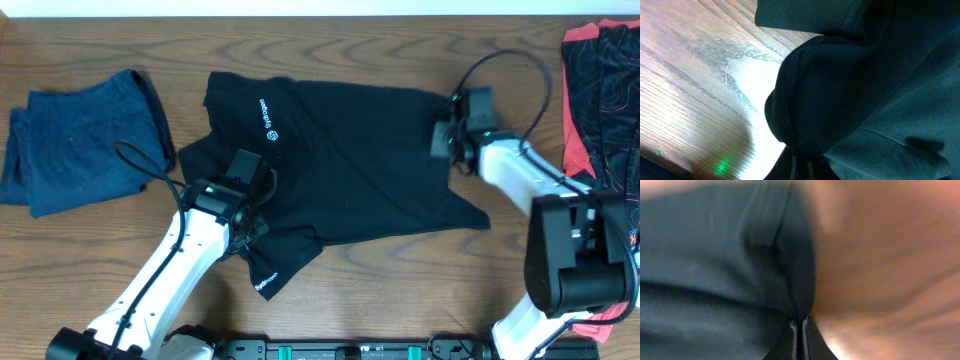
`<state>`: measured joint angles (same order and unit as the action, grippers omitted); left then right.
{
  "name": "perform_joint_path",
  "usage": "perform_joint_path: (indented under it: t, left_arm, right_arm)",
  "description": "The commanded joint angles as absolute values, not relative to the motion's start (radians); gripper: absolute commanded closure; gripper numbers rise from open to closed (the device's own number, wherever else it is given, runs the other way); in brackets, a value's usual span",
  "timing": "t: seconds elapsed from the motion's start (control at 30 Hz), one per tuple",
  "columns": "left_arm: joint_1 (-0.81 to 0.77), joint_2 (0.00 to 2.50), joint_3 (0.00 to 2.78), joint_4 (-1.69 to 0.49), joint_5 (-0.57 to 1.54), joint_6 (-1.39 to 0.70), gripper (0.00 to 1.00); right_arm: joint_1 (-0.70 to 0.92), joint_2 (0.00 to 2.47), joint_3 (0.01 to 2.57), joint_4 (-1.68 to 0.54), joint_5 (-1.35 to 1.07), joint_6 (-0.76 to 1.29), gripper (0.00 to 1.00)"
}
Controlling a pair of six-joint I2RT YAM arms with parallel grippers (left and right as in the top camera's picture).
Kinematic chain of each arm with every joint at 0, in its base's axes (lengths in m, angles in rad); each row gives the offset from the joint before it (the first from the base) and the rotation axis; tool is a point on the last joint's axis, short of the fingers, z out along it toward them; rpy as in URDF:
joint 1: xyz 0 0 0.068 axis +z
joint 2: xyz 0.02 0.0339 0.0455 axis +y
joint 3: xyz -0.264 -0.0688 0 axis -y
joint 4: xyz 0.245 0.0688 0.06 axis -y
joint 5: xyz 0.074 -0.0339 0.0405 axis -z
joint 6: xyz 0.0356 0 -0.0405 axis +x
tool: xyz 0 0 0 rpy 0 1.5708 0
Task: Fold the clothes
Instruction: 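Grasp the shirt's lower right corner with the right gripper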
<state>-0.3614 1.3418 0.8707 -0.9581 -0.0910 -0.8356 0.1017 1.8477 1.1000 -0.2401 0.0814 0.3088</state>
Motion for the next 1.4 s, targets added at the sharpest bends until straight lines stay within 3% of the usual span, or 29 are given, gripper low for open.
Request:
perform_joint_path:
  t: [0.0,0.07,0.13,0.2,0.33,0.53,0.73,1.03,1.37]
  left_arm:
    - [-0.356,1.348,0.868,-0.963,-0.142,-0.815,0.94]
    - [-0.356,1.348,0.868,-0.963,-0.148,-0.815,0.94]
    - [-0.356,1.348,0.868,-0.957,-0.148,-0.815,0.94]
    - [-0.356,1.348,0.868,-0.953,-0.151,-0.815,0.94]
    - [-0.356,1.348,0.868,-0.93,-0.151,-0.814,0.94]
    - [-0.356,1.348,0.868,-0.857,-0.152,-0.778,0.94]
    - [-0.356,1.348,0.868,-0.825,-0.152,-0.752,0.94]
    - [-0.356,1.348,0.868,-0.848,-0.152,-0.751,0.94]
    - [-0.356,1.348,0.868,-0.862,-0.152,-0.751,0.94]
  right_arm:
    - [0.023,1.823,1.219,-0.228,0.261,0.394,0.99]
    - [-0.019,1.823,1.263,-0.237,0.26,0.417,0.92]
    - [-0.052,1.823,1.295,-0.26,0.251,0.424,0.62]
    - [-0.08,1.823,1.312,-0.302,0.241,0.422,0.44]
    - [-0.104,1.823,1.313,-0.487,0.228,0.403,0.26]
    - [-0.104,1.823,1.306,-0.887,0.165,0.402,0.2]
    - [-0.104,1.814,1.261,-1.036,0.008,0.315,0.2]
    - [-0.104,1.664,1.063,-1.041,-0.18,0.247,0.21]
    - [-0.103,1.562,0.857,-0.849,-0.222,0.342,0.21]
